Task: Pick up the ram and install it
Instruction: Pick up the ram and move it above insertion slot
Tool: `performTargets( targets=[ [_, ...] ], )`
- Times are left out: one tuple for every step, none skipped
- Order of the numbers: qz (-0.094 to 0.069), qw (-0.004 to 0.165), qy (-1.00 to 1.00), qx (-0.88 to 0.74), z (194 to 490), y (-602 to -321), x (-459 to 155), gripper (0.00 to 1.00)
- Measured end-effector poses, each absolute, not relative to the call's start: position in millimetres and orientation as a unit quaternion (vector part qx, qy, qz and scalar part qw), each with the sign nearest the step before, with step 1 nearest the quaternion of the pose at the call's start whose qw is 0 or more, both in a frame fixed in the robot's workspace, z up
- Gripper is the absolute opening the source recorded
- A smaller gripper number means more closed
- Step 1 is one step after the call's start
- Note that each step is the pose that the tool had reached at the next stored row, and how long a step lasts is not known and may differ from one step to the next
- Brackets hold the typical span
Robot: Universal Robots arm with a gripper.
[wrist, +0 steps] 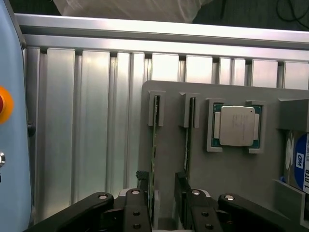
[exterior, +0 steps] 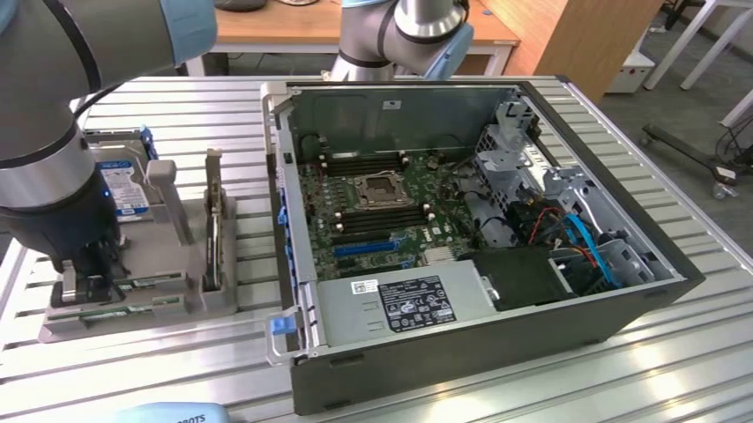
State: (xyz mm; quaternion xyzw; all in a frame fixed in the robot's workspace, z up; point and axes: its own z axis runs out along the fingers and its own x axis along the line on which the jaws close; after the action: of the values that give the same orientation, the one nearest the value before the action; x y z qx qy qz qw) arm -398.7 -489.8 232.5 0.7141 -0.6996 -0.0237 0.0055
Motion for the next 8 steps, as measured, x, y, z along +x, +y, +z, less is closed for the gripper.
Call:
performTargets(
  targets=[
    [-0.024, 0.006, -0.7, 0.714, 231.4, -489.8, -398.7, 0.35],
    [-0.024, 0.006, -0.7, 0.714, 230.4, -489.8, -398.8, 0.35],
    [-0.024, 0.006, -0.7, 0.714, 229.2, -489.8, -398.8, 0.35],
    [-0.024, 0.006, -0.7, 0.714, 228.1, -489.8, -398.8, 0.35],
    [-0.024, 0.006, -0.7, 0.714, 227.0, -489.8, -398.8, 0.35],
    [-0.024, 0.006, -0.7, 0.714, 226.0, -489.8, -398.8, 0.35],
    [-0.024, 0.006, -0.7, 0.714, 225.0, -489.8, -398.7, 0.35],
    [-0.024, 0.006, -0.7, 0.714, 224.1, -489.8, -398.8, 0.35]
  ],
)
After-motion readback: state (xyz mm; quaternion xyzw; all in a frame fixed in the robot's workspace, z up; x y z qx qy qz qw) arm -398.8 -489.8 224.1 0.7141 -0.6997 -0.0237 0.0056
